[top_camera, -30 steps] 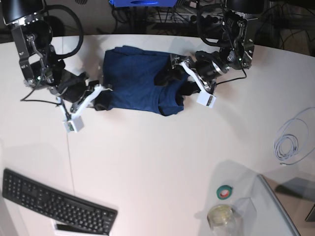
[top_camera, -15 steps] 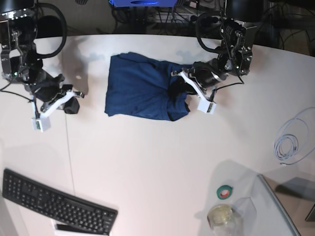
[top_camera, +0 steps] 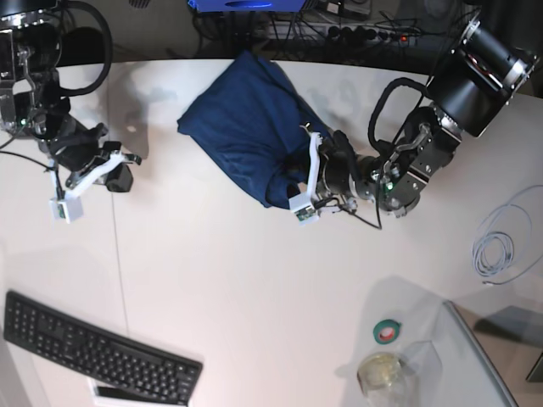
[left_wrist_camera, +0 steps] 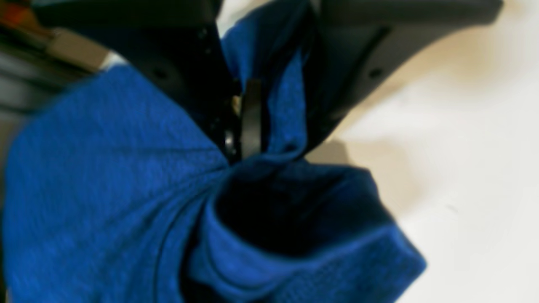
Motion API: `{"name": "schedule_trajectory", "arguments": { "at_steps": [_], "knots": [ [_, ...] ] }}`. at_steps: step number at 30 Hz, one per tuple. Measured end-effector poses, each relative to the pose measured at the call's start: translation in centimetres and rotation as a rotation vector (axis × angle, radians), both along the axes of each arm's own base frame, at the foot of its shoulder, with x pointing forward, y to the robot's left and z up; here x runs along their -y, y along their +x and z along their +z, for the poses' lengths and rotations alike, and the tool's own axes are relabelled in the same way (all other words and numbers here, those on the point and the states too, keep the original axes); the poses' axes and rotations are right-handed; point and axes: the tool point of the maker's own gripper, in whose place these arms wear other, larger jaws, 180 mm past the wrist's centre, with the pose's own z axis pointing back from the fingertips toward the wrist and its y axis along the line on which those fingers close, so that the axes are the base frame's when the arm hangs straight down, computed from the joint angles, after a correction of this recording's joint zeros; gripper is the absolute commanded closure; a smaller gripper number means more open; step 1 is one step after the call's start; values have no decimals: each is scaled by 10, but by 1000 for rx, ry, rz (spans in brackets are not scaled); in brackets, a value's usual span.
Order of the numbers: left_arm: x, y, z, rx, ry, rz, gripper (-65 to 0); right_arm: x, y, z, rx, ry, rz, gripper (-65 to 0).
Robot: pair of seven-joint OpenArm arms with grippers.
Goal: Layout the t-shirt on the table in an organized manner, then fold the t-shirt properly
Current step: 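Lift and fold the bundle over with the left gripper toward the right gripper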
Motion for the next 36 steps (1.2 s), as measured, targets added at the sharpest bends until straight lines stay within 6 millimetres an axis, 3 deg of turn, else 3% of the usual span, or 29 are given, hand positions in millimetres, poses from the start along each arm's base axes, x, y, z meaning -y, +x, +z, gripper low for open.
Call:
{"name": "schedule_trajectory", "arguments": {
  "at_steps": [5, 10, 18, 26, 30, 36],
  "knots": [
    [22, 13, 3, 107, 137, -245, 0, -1, -1, -1, -2, 2, 0, -20],
    [54, 30, -4, 190, 202, -334, 0, -3, -11, -5, -22, 4, 3, -20],
    [95, 47, -5, 340, 292, -458, 0, -45, -28, -11, -50, 77, 48, -20],
    [102, 47, -3, 356, 287, -470, 0, -88, -44, -16, -79, 114, 163, -20],
    [102, 47, -3, 357, 286, -471, 0, -111, -42, -21, -93, 143, 200, -20],
    [113, 44, -1, 361, 277, -483, 0, -105, -40, -22, -94, 128, 201, -20]
  ]
}}
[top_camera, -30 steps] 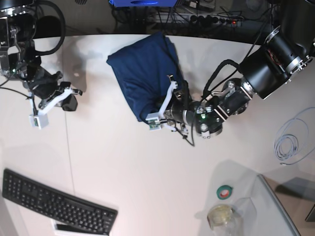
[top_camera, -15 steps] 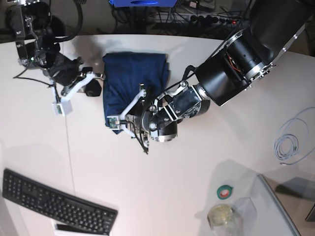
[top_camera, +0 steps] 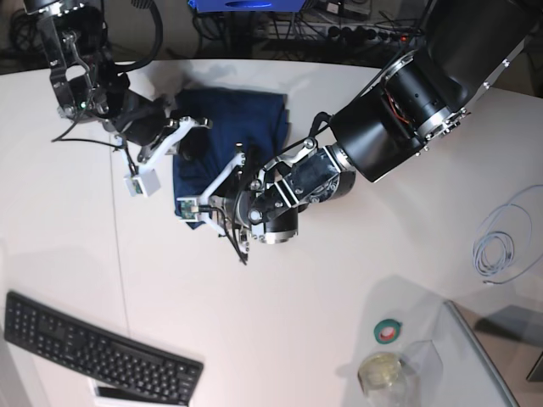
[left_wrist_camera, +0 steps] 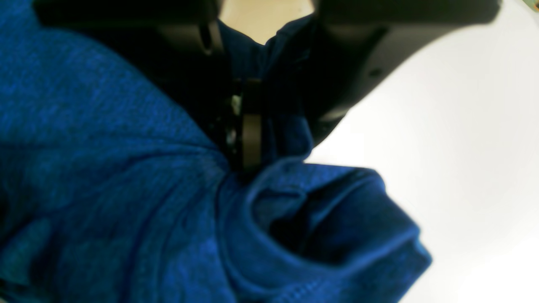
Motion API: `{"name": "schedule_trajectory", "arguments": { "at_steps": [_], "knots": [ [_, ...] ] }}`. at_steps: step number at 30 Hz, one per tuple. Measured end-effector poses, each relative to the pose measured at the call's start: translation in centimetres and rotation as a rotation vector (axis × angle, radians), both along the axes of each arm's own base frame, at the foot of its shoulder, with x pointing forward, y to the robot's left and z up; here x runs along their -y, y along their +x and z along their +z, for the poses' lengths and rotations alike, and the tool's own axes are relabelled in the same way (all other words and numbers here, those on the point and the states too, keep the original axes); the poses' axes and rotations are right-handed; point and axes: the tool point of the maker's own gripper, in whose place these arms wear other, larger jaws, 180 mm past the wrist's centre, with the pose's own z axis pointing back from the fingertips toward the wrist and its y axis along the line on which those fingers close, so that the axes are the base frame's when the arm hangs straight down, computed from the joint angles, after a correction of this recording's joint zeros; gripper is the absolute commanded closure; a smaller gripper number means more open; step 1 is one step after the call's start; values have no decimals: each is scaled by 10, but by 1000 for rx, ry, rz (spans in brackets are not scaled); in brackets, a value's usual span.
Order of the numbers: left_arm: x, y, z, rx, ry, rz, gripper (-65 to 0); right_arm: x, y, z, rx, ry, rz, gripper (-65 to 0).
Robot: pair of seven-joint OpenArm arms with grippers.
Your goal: Layout the t-shirt on the table in an organized manner, then fold the t-shirt properly
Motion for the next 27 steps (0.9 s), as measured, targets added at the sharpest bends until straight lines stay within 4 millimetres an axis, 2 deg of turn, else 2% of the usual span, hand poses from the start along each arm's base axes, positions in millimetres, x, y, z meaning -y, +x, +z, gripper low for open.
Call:
{"name": "schedule_trajectory", "arguments": {
  "at_steps": [3, 8, 12, 16, 20, 24, 27],
  "knots": [
    [2, -2, 0, -4, -7, -2, 0, -1, 1, 0, 1, 4, -1, -20],
    [4, 0, 5, 14, -3, -13, -173, 1, 1, 0, 1, -3, 1, -20],
    [12, 9, 21, 52, -26, -32, -336, 1, 0, 0, -2, -3, 3, -20],
    [20, 18, 36, 92, -49, -50, -429, 0, -4, -2, -21, -7, 16, -20],
    [15, 25, 48, 132, -7, -53, -444, 0, -3, -2, -24, -8, 19, -20],
    [13, 32, 77, 202, -9, -95, -444, 0, -3, -2, -23, -11, 20, -20],
    [-5, 32, 88, 232, 61, -145, -439, 0, -3, -2, -24, -11, 20, -20]
  ]
}}
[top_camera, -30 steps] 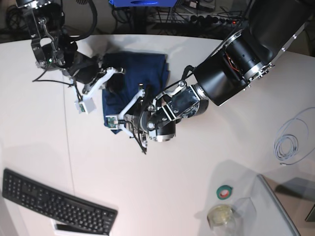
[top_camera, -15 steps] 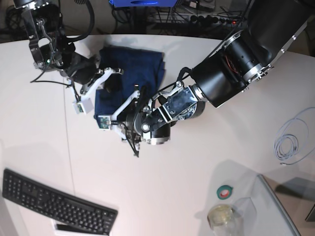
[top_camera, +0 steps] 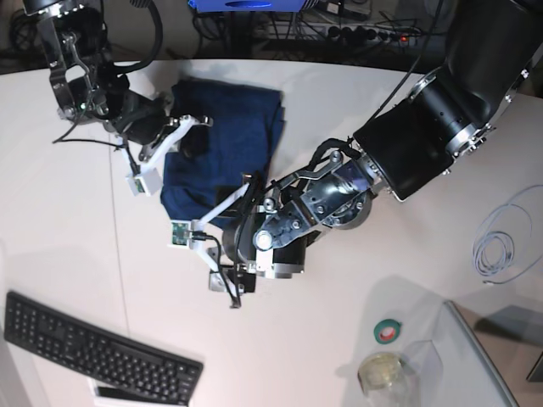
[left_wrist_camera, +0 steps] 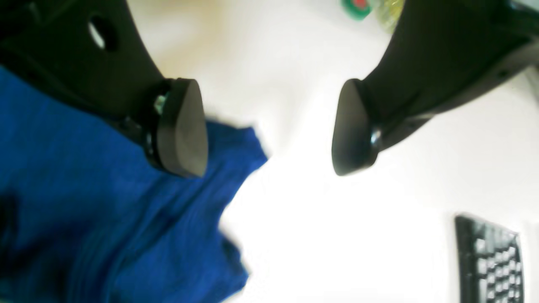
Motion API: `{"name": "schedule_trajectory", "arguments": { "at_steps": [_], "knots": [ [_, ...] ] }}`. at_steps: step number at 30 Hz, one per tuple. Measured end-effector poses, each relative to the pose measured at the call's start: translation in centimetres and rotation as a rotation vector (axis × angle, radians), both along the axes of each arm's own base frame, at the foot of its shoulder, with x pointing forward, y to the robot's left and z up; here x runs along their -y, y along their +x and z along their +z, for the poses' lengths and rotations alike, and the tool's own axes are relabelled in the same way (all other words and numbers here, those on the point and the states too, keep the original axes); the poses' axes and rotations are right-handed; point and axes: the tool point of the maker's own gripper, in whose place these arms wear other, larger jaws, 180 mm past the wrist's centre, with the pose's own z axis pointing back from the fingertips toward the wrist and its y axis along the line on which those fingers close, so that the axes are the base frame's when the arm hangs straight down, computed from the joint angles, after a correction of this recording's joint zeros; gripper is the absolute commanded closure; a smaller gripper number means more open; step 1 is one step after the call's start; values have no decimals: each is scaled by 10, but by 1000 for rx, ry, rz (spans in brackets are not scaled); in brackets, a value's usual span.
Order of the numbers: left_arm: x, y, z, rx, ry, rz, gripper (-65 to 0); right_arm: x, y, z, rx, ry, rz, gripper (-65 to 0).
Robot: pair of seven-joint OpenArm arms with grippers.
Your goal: Layout the t-shirt on the table in an organized manner, then fold the t-shirt properly
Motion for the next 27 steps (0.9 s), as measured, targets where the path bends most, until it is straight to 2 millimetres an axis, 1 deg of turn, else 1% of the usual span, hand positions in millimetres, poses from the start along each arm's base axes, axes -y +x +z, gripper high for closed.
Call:
{"name": "schedule_trajectory", "arguments": {
  "at_steps": [3, 4, 5, 6, 7, 8, 9, 11, 12, 13, 16, 17, 19, 20, 21, 23, 25, 27],
  "knots": [
    [-13, -3, 12, 33, 16, -4, -429, 0, 0, 0, 0, 0, 0, -20],
    [-17, -3, 19, 39, -8, 21, -408, 0, -1, 0, 0, 0, 1, -20],
    [-22, -3, 27, 48, -47, 62, -342, -2, -1, 3, 5, 1, 7, -20],
    [-28, -2, 35, 52, -96, 111, -244, -2, 0, 6, 13, 4, 8, -20],
    [-36, -3, 41, 51, -148, 170, -133, -2, 0, 9, 24, 5, 8, -20],
    [-43, -9, 42, 42, -200, 231, -2, 0, -1, 10, 28, 2, 11, -20],
    [-55, -19, 36, 14, -230, 291, 0, 2, -3, 10, 28, -5, 17, -20],
    [-80, -47, 12, -70, -244, 409, 0, 5, -7, 10, 25, -14, 23, -20],
    [-87, -64, -1, -116, -250, 446, 0, 5, -10, 9, 20, -13, 21, -20],
    [-89, -78, -11, -148, -268, 461, 0, 3, -14, 8, 11, -8, 22, -20],
    [-74, -114, -23, -245, -459, 486, 0, -2, -22, 3, -15, 0, 28, -20],
    [-72, -127, -31, -279, -492, 498, 0, -4, -23, -1, -22, 4, 28, -20],
    [-69, -150, -50, -352, -521, 528, 0, -4, -28, -11, -47, -9, 42, -20],
    [-71, -162, -61, -390, -509, 545, 0, -4, -32, -17, -69, -13, 41, -20],
    [-73, -171, -72, -419, -493, 556, 0, -3, -35, -22, -84, -11, 35, -20],
    [-75, -180, -86, -462, -480, 576, 0, 0, -39, -31, -113, -18, 26, -20],
    [-80, -178, -93, -463, -474, 614, 0, 4, -32, -34, -94, -18, 4, -20],
    [-83, -175, -95, -449, -474, 643, 0, 6, -28, -35, -84, -24, -3, -20]
  ]
}}
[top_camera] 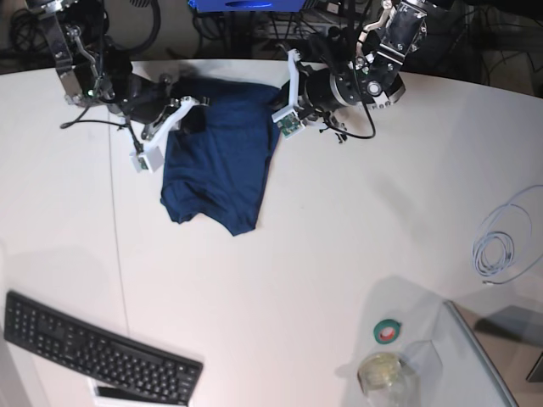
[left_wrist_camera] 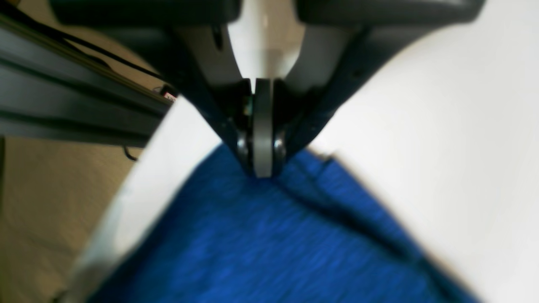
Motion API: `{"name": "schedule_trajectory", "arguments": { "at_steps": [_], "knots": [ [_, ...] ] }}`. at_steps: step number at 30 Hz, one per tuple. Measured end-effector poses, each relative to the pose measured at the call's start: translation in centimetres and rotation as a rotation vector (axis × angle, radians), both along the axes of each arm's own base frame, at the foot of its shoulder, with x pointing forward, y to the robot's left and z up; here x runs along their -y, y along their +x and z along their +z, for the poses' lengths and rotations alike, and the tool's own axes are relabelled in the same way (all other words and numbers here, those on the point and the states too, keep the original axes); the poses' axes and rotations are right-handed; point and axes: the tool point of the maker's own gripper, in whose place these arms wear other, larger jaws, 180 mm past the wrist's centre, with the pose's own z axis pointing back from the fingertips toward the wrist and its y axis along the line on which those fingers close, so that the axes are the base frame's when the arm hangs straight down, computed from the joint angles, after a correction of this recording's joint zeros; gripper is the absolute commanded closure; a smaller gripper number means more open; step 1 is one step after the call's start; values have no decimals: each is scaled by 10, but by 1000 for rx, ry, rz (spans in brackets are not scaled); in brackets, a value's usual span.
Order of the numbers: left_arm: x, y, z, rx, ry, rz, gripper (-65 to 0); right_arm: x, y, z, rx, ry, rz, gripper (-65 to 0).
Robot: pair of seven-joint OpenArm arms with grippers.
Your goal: Layout the t-shirt on the table in an organized manner, then fold the t-shirt properly
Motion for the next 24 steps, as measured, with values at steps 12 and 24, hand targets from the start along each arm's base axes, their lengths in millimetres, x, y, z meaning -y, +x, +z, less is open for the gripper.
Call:
{"name": "schedule_trajectory", "arguments": {
  "at_steps": [12, 24],
  "knots": [
    [19, 15, 41, 118, -60, 13, 0, 1, 56, 63, 211, -8, 58, -20],
    [25, 5, 6, 8, -60, 48, 0, 39, 116, 22, 130, -92, -27, -20]
  ]
}}
